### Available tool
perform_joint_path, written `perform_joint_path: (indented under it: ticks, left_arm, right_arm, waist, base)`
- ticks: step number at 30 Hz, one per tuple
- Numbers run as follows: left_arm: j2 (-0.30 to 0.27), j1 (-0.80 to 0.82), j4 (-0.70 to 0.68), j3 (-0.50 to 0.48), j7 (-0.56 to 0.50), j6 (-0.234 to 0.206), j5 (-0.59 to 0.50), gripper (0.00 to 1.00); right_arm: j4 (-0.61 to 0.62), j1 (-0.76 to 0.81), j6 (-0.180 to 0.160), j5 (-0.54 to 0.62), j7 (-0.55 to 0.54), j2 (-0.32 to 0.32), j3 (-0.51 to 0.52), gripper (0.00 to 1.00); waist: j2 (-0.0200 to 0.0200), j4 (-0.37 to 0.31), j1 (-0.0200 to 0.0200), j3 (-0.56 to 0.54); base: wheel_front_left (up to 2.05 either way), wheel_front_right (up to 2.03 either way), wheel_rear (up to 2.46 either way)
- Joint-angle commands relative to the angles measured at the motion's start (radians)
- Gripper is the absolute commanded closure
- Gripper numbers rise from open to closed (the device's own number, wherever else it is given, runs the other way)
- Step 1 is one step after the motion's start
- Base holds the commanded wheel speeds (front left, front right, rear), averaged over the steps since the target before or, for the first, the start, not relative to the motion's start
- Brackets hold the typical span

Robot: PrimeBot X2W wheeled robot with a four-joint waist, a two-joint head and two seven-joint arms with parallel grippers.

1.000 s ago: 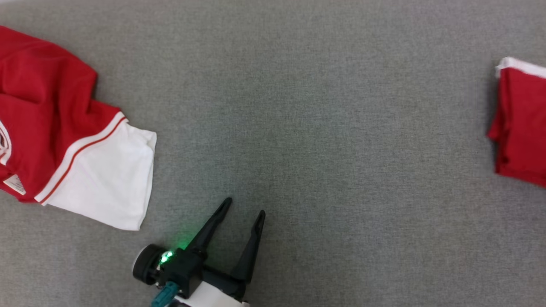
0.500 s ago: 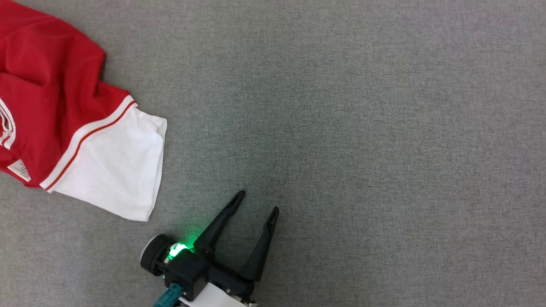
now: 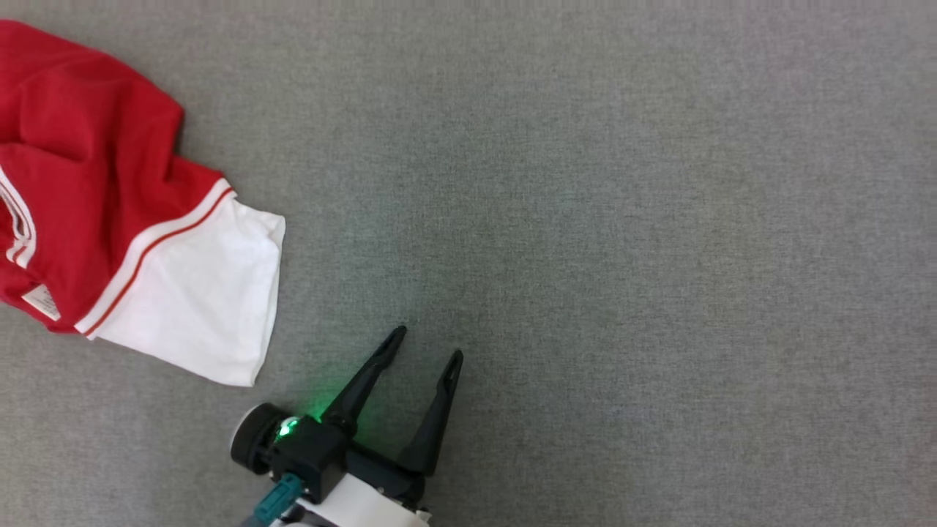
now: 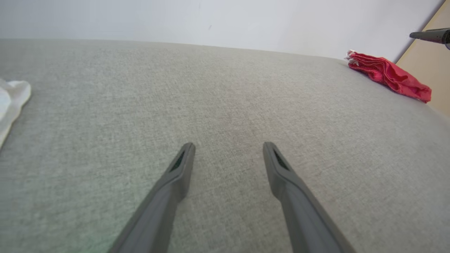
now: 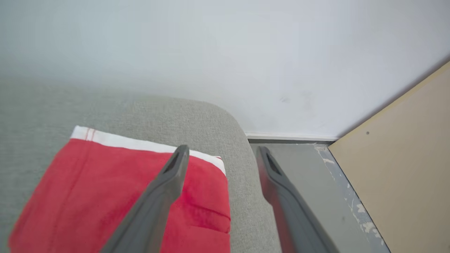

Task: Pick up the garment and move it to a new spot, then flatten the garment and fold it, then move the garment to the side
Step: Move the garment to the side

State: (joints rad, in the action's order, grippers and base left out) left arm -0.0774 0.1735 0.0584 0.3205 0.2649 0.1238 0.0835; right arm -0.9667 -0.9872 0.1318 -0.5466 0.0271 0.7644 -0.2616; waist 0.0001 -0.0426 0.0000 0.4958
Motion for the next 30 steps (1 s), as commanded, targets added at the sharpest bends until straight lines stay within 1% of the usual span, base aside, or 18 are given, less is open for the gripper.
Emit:
perform_joint_path:
  ticks: [1,3,8,13,16,19,20,23,27,29,30]
  left_arm:
    - [0.0,-0.015,0.005,-0.01,-0.001,-0.002,0.01,0.0]
    - [0.005,-0.03,0.004,-0.015,-0.001,-0.007,0.018,0.0]
    - [0.014,-0.067,0.009,-0.041,-0.001,-0.017,0.031,0.0]
    - [0.019,-0.114,0.012,-0.078,-0.001,-0.03,0.046,0.0]
    - [0.021,-0.141,0.019,-0.103,-0.001,-0.039,0.054,0.0]
    - [0.023,-0.164,0.021,-0.124,-0.001,-0.046,0.061,0.0]
    - [0.023,-0.173,0.023,-0.132,-0.001,-0.048,0.061,0.0]
    - [0.023,-0.202,0.031,-0.149,-0.001,-0.049,0.064,0.0]
    - [0.024,-0.244,0.043,-0.167,-0.001,-0.046,0.065,0.0]
    - [0.024,-0.268,0.046,-0.177,-0.001,-0.052,0.072,0.0]
    - [0.025,-0.279,0.046,-0.18,-0.001,-0.053,0.075,0.0]
  right_arm:
    - [0.015,0.02,-0.002,-0.002,0.027,-0.012,0.003,0.0]
    - [0.045,0.045,-0.002,0.008,0.073,-0.016,0.006,0.0]
    - [0.14,0.146,-0.002,0.012,0.187,-0.067,0.047,0.0]
    - [0.308,0.34,-0.002,0.019,0.23,-0.143,0.11,0.0]
    - [0.413,0.484,-0.002,0.044,0.237,-0.202,0.185,0.0]
    - [0.527,0.629,-0.002,0.085,0.238,-0.275,0.265,0.0]
    - [0.568,0.671,-0.002,0.12,0.238,-0.298,0.302,0.0]
    - [0.677,0.803,-0.002,0.199,0.238,-0.412,0.348,0.0]
    - [0.781,0.935,-0.002,0.29,0.238,-0.528,0.362,0.0]
    - [0.799,0.991,-0.002,0.28,0.238,-0.591,0.346,0.0]
    - [0.807,1.013,-0.002,0.29,0.238,-0.598,0.338,0.0]
  waist:
    - [-0.0001,-0.008,0.0,-0.03]
    - [-0.0001,-0.014,0.0,-0.06]
    - [-0.0001,-0.021,0.0,-0.153]
    - [-0.0001,-0.029,0.0,-0.245]
    - [-0.0001,-0.029,0.0,-0.301]
    - [-0.0001,-0.028,0.0,-0.343]
    - [-0.0001,-0.029,0.0,-0.355]
    - [-0.0001,-0.037,0.0,-0.388]
    - [-0.0001,-0.046,0.0,-0.436]
    - [-0.0001,-0.054,0.0,-0.459]
    - [-0.0001,-0.057,0.0,-0.47]
  base:
    - [0.0,0.0,0.0]
    - [0.0,0.0,0.0]
    - [0.0,0.0,0.0]
    - [0.0,0.0,0.0]
    - [0.0,0.0,0.0]
    - [0.0,0.0,0.0]
    - [0.0,0.0,0.0]
    - [0.0,0.0,0.0]
    - [0.0,0.0,0.0]
    - [0.0,0.0,0.0]
    - [0.0,0.0,0.0]
